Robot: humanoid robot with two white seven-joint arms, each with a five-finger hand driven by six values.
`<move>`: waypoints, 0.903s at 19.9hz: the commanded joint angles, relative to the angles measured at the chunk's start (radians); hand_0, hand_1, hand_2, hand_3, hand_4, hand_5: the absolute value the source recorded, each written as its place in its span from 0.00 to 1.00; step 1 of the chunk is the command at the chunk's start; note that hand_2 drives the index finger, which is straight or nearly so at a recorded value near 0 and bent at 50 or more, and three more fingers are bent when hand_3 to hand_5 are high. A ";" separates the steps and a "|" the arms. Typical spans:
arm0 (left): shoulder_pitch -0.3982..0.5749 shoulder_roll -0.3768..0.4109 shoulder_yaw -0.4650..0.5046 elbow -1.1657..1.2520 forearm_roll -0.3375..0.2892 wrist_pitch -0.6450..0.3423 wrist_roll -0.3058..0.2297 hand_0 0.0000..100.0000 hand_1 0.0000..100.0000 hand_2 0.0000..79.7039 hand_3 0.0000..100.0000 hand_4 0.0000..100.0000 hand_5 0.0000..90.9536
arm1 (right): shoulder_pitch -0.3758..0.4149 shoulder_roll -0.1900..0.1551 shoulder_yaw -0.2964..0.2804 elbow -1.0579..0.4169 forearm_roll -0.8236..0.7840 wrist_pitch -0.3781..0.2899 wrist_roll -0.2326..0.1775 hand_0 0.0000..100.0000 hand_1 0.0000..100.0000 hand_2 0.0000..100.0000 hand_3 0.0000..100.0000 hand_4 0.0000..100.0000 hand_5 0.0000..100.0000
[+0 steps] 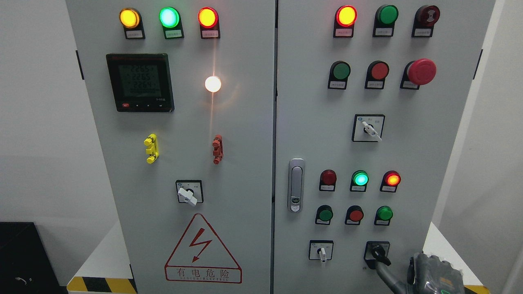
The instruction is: Flip black knob to close circuit
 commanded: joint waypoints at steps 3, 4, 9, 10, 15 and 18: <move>0.006 0.000 0.000 0.000 -0.001 0.000 0.000 0.12 0.56 0.00 0.00 0.00 0.00 | 0.018 0.019 0.066 -0.004 0.000 -0.003 0.004 0.00 0.00 0.88 1.00 0.91 0.93; 0.006 -0.001 0.000 0.000 -0.001 0.000 0.000 0.12 0.56 0.00 0.00 0.00 0.00 | 0.021 0.021 0.074 -0.004 0.000 -0.003 0.004 0.00 0.00 0.88 1.00 0.91 0.93; 0.006 0.000 0.000 0.000 -0.001 0.000 0.000 0.12 0.56 0.00 0.00 0.00 0.00 | 0.034 0.021 0.109 -0.014 0.000 -0.003 -0.019 0.00 0.00 0.87 1.00 0.92 0.93; 0.006 0.000 0.000 0.000 -0.001 0.000 0.000 0.12 0.56 0.00 0.00 0.00 0.00 | 0.038 0.021 0.112 -0.019 0.000 -0.003 -0.022 0.00 0.00 0.87 1.00 0.91 0.93; 0.006 -0.001 0.000 0.000 -0.001 0.000 0.000 0.12 0.56 0.00 0.00 0.00 0.00 | 0.071 0.036 0.114 -0.069 -0.005 -0.001 -0.024 0.00 0.00 0.87 1.00 0.91 0.93; 0.006 0.000 0.000 0.000 -0.001 0.000 0.000 0.12 0.56 0.00 0.00 0.00 0.00 | 0.098 0.042 0.112 -0.105 -0.006 0.000 -0.024 0.00 0.00 0.87 1.00 0.91 0.93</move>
